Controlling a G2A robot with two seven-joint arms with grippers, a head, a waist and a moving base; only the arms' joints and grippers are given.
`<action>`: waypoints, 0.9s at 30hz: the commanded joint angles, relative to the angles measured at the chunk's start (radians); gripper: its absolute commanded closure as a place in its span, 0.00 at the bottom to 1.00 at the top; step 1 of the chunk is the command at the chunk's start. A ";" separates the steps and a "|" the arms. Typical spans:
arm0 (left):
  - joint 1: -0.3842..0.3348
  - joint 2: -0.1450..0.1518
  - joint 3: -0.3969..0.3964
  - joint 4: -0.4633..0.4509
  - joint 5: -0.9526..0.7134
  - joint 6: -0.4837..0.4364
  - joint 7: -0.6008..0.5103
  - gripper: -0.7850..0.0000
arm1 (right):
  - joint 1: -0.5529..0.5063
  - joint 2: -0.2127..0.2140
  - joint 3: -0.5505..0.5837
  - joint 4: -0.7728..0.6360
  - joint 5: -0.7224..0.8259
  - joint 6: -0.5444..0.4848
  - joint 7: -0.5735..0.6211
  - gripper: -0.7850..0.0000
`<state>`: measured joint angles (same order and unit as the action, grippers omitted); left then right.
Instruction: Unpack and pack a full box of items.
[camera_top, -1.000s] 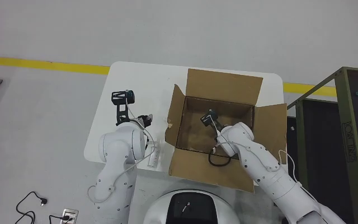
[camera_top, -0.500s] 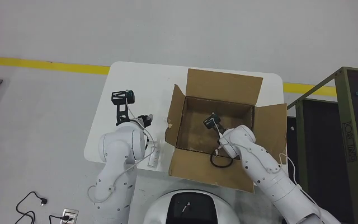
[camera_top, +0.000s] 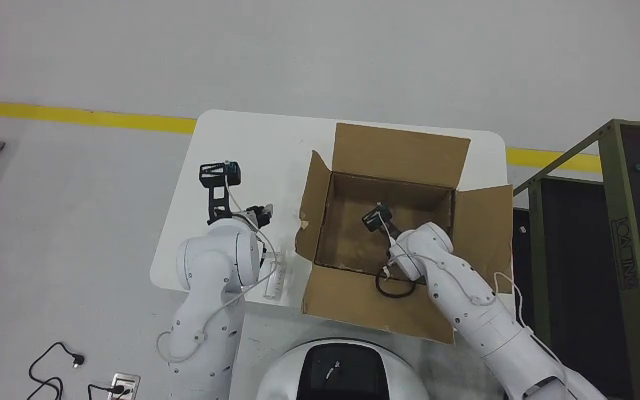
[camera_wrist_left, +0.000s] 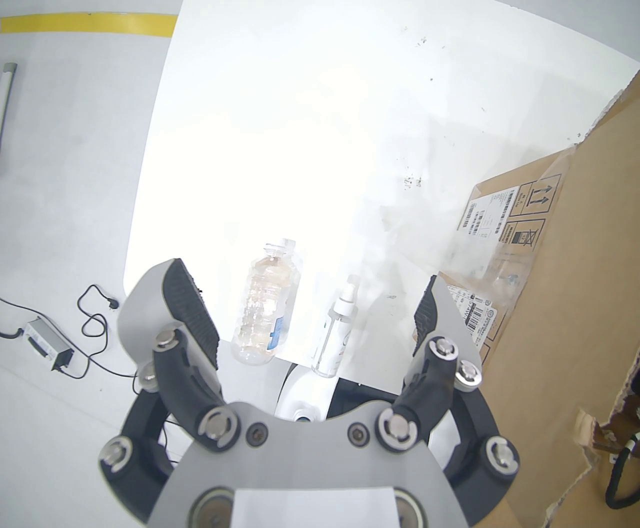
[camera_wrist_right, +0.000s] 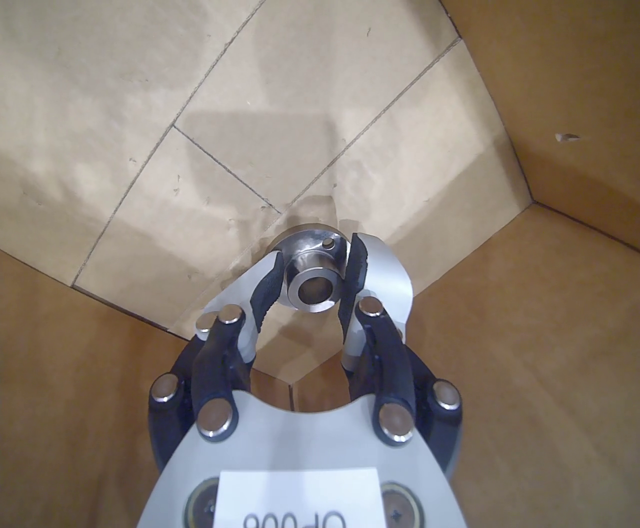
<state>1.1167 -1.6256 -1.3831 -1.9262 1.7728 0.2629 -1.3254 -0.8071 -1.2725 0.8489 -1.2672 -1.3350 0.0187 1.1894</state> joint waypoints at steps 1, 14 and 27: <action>0.000 0.000 0.000 0.000 0.000 0.000 0.000 0.00 | 0.004 -0.003 0.001 0.007 0.001 0.000 -0.002 0.60; 0.000 0.000 0.000 0.000 0.000 0.000 0.000 0.00 | 0.012 -0.021 0.011 0.020 0.013 -0.019 -0.009 1.00; 0.000 0.000 0.000 0.000 0.000 0.000 0.000 0.00 | -0.005 -0.031 0.024 -0.069 0.041 -0.064 -0.028 1.00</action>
<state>1.1167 -1.6256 -1.3831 -1.9262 1.7728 0.2629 -1.3254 -0.8102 -1.3034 0.8704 -1.3281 -1.2944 -0.0442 1.1646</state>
